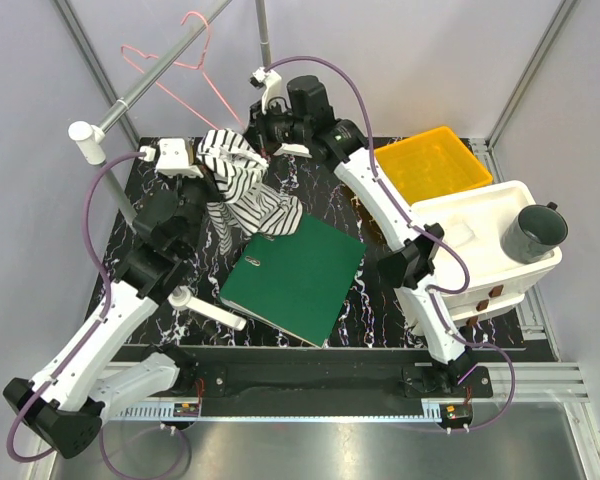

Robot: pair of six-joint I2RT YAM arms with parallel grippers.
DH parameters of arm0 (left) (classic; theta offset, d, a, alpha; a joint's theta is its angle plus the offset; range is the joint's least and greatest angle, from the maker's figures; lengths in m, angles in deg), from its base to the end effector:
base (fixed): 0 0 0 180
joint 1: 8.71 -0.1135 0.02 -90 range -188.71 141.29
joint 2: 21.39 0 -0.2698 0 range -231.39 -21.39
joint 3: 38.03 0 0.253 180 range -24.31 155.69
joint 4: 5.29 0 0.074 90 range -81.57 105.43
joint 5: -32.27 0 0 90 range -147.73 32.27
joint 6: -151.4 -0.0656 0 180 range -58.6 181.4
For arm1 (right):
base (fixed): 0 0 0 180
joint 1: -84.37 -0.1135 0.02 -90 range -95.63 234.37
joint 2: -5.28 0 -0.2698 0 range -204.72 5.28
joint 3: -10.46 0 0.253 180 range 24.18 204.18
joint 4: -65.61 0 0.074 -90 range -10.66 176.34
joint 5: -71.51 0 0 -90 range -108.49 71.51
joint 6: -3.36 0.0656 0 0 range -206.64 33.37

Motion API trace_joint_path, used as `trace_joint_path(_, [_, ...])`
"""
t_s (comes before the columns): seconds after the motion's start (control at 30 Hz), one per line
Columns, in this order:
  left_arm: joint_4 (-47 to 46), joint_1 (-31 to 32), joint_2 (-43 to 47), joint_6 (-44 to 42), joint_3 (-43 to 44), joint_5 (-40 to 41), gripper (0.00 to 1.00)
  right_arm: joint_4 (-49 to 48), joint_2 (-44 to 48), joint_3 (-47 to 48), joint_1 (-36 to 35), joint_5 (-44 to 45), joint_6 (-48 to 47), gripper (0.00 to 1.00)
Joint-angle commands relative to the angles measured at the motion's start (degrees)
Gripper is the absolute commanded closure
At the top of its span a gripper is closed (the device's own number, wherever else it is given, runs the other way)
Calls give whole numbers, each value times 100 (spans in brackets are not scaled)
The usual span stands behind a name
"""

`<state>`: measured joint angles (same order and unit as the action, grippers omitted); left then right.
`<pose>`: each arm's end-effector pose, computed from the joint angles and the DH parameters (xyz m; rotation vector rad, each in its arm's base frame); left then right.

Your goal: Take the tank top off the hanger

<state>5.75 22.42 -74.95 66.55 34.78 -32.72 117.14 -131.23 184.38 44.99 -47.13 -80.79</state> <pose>0.2118 -0.0955 0.4330 -0.0346 1.4439 -0.2081 0.4008 0.3696 0.4208 -0.8950 1.6818 1.0004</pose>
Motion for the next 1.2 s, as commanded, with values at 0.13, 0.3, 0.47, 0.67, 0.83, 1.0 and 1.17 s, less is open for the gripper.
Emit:
trace_joint_path(0.13, [-269, -11, 197, -93, 67, 21, 100, -309, 510, -559, -35, 719, 206, 76])
trace_joint_path(0.3, [65, -11, 250, -66, 269, -382, 100, -133, 1125, -1367, -44, 974, 329, 25])
trace_joint_path(0.47, [154, -11, 285, -110, 349, -954, 100, 69, 2381, -2788, -70, 1807, 417, 11])
trace_joint_path(0.67, [66, 42, 285, 3, 401, -2182, 100, -184, 4183, -5115, -70, 2565, 400, 0])
trace_joint_path(0.83, [-180, 42, 232, 337, 393, -2931, 100, -440, 5528, -6910, -70, 2636, 435, 0])
trace_joint_path(1.0, [-189, 42, -40, 653, 542, -3318, 100, -1362, 6626, -7986, -62, 2803, 505, 0])
trace_joint_path(1.17, [-522, 42, -391, 1531, 727, -3872, 100, -2276, 7365, -8987, -70, 1557, 242, 0])
